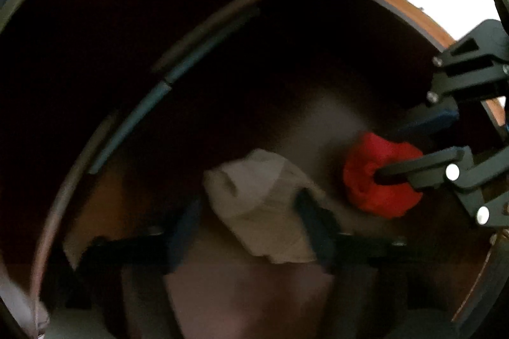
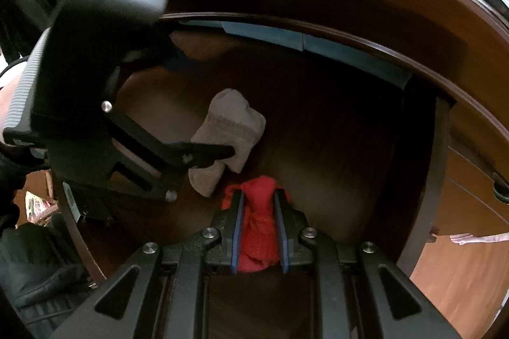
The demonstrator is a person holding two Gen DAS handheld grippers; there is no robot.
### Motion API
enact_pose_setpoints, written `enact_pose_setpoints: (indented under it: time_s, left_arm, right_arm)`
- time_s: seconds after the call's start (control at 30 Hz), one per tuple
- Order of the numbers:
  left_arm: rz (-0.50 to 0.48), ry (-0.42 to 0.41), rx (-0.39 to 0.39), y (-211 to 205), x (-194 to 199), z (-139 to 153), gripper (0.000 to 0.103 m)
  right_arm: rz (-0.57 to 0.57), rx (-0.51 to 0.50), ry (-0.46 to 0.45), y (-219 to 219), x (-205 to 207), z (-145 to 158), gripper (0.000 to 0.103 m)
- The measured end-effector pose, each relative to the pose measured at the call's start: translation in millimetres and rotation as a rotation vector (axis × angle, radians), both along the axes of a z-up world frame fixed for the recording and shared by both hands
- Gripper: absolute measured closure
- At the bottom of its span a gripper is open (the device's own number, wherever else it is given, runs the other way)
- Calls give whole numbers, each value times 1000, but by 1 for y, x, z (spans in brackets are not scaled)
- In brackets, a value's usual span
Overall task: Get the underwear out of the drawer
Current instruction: 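Close the right gripper on the red sock while the left grasps the beige sock, then lift the red and beige socks out of the drawer over the tray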
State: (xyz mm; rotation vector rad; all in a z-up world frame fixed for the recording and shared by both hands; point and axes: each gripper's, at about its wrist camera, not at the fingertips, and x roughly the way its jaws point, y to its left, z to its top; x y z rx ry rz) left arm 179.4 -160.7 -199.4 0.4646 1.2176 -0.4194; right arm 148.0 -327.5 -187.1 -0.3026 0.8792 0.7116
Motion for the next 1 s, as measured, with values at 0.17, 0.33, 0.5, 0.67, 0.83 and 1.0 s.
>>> enact_pose_setpoints:
  time_s: [0.17,0.33,0.5,0.67,0.83,1.0]
  left_arm:
    - [1,-6,-39,4,-6,10,69]
    - [62,-62,-75,23,-19,24,70]
    - [141,-127,-119,41,-31,36,70]
    - [195,-195,-157,62,-46,43,70]
    - [223,-250,-178,71,-56,50,70]
    - [230,-285,-188,80,-58,55,70]
  right_arm:
    - [1,9,-9,-1,-3,0,83]
    - [-3,33,-28,-5,-7,1,83]
    - [-3,40,-41,-9,-11,1,83]
    - [11,50,-63,-13,-18,4,83]
    - [5,28,-104,-15,-24,4,83]
    - [0,-2,-176,-10,-37,7,83]
